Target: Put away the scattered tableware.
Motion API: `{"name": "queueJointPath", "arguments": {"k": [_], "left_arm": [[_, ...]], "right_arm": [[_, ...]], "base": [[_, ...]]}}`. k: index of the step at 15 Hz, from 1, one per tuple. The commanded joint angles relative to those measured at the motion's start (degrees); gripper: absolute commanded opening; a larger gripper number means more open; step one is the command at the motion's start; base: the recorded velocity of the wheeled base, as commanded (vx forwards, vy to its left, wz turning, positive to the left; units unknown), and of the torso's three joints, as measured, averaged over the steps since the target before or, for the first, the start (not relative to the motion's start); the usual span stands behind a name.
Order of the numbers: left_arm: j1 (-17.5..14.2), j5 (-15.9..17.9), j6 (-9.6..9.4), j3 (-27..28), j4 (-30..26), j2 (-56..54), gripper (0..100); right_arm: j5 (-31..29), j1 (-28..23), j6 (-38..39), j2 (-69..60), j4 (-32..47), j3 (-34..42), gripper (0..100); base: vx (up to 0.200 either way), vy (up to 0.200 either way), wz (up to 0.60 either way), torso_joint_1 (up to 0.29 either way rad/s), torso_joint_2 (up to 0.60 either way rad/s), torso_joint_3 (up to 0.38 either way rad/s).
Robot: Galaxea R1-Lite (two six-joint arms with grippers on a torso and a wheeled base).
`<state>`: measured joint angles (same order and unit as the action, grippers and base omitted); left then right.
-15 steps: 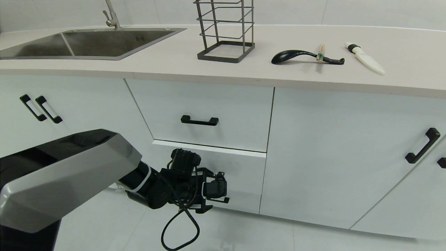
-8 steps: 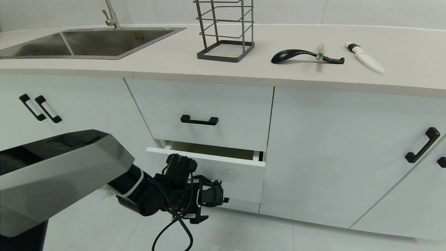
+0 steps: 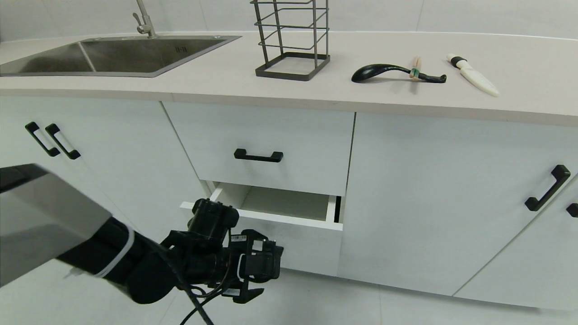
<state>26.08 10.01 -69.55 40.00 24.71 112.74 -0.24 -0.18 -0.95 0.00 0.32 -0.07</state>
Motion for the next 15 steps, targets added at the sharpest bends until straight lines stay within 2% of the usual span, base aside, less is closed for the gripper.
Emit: {"name": "queueJointPath", "arguments": {"k": [1, 2, 3, 5, 6, 7, 8, 9, 11, 15], "left_arm": [[5.13, 0.19, 2.4, -5.54, -0.1, -11.14, 100], [7.41, 0.19, 6.53, -7.13, 0.07, -13.42, 100], [7.67, 0.1, 9.17, -6.16, 0.25, -14.56, 100], [6.62, 0.27, 9.34, -2.64, 0.16, -14.39, 100], [6.36, 0.27, 9.69, 1.05, -0.28, -13.77, 100], [6.0, 0.36, 10.4, 2.54, -0.36, -12.89, 100], [5.13, 0.89, 11.54, 3.33, -0.36, -12.02, 100], [2.93, 3.88, 15.32, 4.21, -0.1, -9.03, 100], [1.43, 7.66, 15.58, 4.39, 0.25, -5.16, 100], [1.17, 7.75, 15.49, 6.5, 3.15, -1.82, 100]], "right_arm": [[-0.02, 0.01, -0.02, 0.09, -0.05, 0.07, 0], [-0.02, 0.01, -0.02, 0.09, 0.03, -0.01, 0], [-0.02, 0.01, -0.02, 0.09, -0.05, -0.01, 0], [-0.02, 0.01, -0.02, 0.09, 0.03, -0.01, 0], [-0.02, 0.01, -0.02, 0.09, -0.05, -0.01, 0], [-0.02, 0.01, -0.02, 0.09, 0.03, -0.01, 0], [-0.02, 0.01, -0.02, 0.09, 0.03, 0.07, 0], [-0.02, 0.01, -0.02, 0.09, -0.05, 0.07, 0], [-0.02, 0.01, -0.02, 0.09, -0.05, 0.07, 0], [-0.02, 0.01, -0.02, 0.09, -0.05, 0.07, 0]], "base": [[0.0, 0.0, 0.0, 0.0, 0.0, 0.0], [0.0, 0.0, 0.0, 0.0, 0.0, 0.0], [0.0, 0.0, 0.0, 0.0, 0.0, 0.0], [0.0, 0.0, 0.0, 0.0, 0.0, 0.0], [0.0, 0.0, 0.0, 0.0, 0.0, 0.0], [0.0, 0.0, 0.0, 0.0, 0.0, 0.0], [0.0, 0.0, 0.0, 0.0, 0.0, 0.0], [0.0, 0.0, 0.0, 0.0, 0.0, 0.0], [0.0, 0.0, 0.0, 0.0, 0.0, 0.0], [0.0, 0.0, 0.0, 0.0, 0.0, 0.0]]}}
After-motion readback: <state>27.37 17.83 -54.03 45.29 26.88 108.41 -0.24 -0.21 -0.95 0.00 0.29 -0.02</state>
